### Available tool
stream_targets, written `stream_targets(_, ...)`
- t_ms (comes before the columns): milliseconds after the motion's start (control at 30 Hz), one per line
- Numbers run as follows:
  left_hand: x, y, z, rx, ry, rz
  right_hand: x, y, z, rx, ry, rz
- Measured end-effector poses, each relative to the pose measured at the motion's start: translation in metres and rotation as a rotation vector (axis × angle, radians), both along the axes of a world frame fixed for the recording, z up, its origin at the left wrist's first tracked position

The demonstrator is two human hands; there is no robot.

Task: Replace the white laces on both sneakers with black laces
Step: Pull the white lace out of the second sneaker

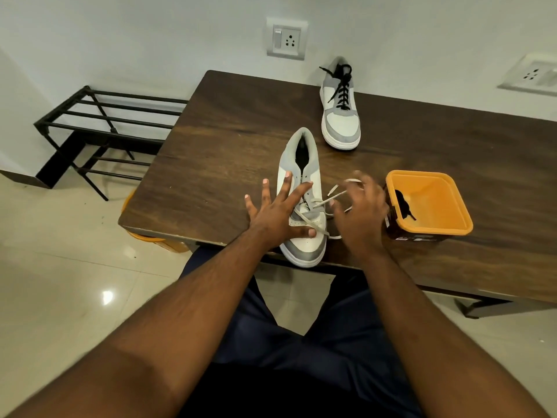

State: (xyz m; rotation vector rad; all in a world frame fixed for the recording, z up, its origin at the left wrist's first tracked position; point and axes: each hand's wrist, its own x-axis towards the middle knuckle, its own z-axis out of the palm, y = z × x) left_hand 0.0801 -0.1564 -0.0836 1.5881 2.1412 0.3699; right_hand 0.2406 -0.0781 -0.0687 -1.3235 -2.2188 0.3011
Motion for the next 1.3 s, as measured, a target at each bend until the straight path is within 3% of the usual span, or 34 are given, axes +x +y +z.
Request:
stream_targets(100,0.0,-0.001,0.0,-0.002,0.004,0.006,-0.004,-0.005,-0.008,0.041,-0.167,0.135)
stream_targets(333,-0.001,0.0,-0.001,-0.01,0.013,0.001,-0.003,-0.003,-0.007,0.051,-0.209,0.095)
stream_targets(467,-0.003,-0.001,-0.002,-0.004,-0.009,0.0,0.018,0.009,0.004,0.01,0.088,-0.135)
stream_targets(633,-0.002,-0.004,-0.002,0.033,-0.026,-0.002,0.021,0.029,0.021,-0.148,0.303,-0.201)
stream_targets(700,0.0,-0.014,-0.007,0.136,-0.116,0.038,0.018,0.031,0.031,-0.184,0.426,-0.27)
stream_targets(767,0.003,-0.03,-0.019,0.313,-0.248,0.149,0.012,0.026,0.034,-0.184,0.422,-0.199)
stream_targets(933,0.013,-0.044,-0.023,0.697,-0.647,0.588,-0.009,-0.006,0.011,-0.403,0.094,0.226)
stream_targets(1033,0.01,-0.03,-0.005,0.599,-0.658,0.707,-0.018,-0.019,-0.002,-0.444,0.1,0.265)
stream_targets(1167,0.006,-0.015,0.004,0.341,-0.552,0.62,-0.028,-0.026,-0.007,-0.416,0.129,0.169)
stream_targets(1300,0.005,-0.01,0.004,0.313,-0.582,0.554,-0.033,-0.026,-0.009,-0.38,0.121,0.134)
